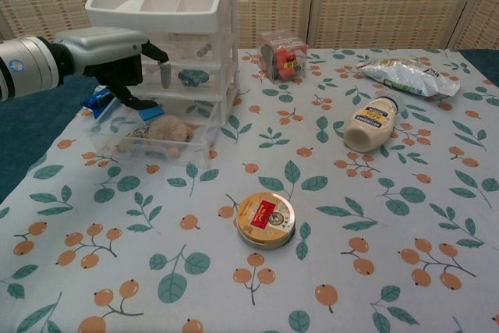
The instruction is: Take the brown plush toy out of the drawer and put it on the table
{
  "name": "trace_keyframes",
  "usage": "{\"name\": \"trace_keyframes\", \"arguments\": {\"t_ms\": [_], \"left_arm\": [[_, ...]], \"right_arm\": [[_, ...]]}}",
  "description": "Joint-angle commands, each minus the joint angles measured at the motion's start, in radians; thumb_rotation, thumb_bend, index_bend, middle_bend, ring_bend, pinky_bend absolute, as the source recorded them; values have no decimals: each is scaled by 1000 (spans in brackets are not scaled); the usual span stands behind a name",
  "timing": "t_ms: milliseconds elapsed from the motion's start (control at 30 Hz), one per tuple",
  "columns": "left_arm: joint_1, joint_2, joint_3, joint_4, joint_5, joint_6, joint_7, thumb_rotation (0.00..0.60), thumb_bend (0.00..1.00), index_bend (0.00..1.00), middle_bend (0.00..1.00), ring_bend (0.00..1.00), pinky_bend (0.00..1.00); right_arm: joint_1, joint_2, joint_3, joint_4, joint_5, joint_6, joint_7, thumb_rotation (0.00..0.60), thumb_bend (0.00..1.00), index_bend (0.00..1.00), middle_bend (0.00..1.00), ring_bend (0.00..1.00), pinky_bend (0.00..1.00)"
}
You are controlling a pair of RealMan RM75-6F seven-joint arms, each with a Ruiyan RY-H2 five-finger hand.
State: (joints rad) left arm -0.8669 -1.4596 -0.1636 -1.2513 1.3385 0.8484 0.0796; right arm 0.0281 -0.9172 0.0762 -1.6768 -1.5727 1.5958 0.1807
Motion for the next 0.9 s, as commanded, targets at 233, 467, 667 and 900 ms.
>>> {"name": "trace_keyframes", "arguments": {"t_ms": [233,467,667,900], "left_arm": [[-35,-43,91,186,231,103,-64,600,199,406,1000,1000,1000],[-77,-83,141,323,309,94,-127,600,198,380,1000,1000,1000],[-102,-106,201,422,378,95,-170,600,198,357,1000,1000,1000],[-126,-144,261,537,454,139,-224,600,198,357,1000,1000,1000]], "right_arm": [[1,3,0,-6,-3,-1,-5,600,362,91,261,85,179],[1,7,-1,-19,-2,-2,-18,600,362,90,261,84,179],[-2,9,-2,-24,3,-4,-25,600,363,90,261,85,179],[3,10,-1,-31,3,-13,-35,600,363,91,261,85,179]]}}
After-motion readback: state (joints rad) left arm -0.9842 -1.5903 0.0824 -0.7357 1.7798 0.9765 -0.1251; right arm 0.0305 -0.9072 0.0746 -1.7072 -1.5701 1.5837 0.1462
